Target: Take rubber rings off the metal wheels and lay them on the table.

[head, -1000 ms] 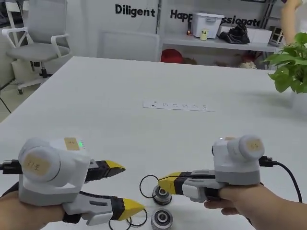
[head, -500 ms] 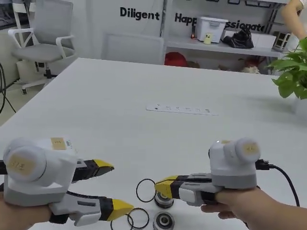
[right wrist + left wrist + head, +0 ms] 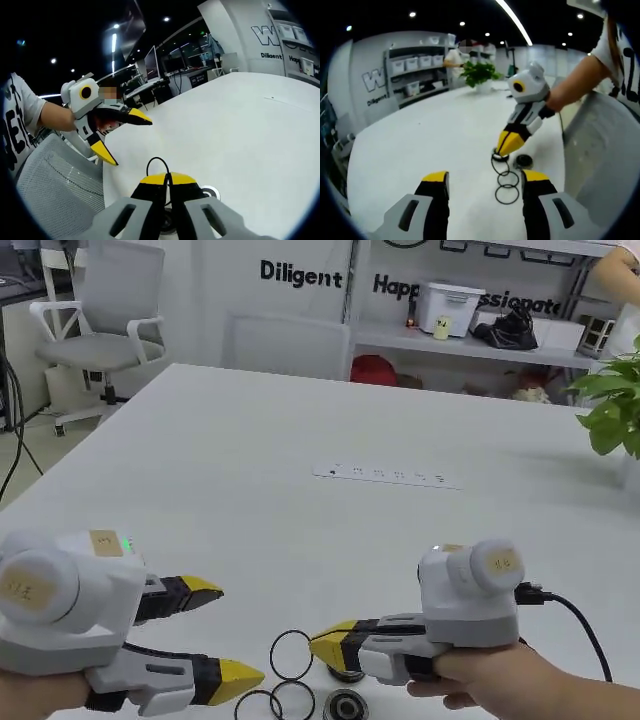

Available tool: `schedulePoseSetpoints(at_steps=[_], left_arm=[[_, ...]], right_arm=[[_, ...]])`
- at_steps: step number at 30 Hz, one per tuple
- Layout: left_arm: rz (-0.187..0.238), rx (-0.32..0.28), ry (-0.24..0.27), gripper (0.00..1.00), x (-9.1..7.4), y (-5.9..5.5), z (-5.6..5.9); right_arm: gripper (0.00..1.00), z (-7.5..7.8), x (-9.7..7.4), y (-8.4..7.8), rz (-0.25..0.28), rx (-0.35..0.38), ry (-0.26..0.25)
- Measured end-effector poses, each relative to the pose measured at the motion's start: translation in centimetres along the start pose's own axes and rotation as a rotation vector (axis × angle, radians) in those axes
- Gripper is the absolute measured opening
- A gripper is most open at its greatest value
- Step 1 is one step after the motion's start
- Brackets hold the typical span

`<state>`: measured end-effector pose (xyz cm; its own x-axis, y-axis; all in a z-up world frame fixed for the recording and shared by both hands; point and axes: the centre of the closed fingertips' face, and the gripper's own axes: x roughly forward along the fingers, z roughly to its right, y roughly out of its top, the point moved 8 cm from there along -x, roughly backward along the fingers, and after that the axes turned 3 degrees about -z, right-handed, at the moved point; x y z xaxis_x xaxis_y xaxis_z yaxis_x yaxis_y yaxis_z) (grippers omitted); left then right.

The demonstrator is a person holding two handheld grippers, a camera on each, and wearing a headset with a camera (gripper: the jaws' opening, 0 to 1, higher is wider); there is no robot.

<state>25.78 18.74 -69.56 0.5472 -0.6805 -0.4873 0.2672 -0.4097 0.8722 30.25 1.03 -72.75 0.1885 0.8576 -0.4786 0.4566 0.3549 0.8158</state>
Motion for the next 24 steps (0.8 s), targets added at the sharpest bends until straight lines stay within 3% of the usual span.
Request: schedulePoseSetpoints(at_steps=[24], left_arm=[[-0.018, 0.000, 0.021, 0.59, -0.8, -0.7, -0.5]], right_arm=[[0.00, -1.0, 2.5, -0.7, -0.087, -0.030, 0.018]])
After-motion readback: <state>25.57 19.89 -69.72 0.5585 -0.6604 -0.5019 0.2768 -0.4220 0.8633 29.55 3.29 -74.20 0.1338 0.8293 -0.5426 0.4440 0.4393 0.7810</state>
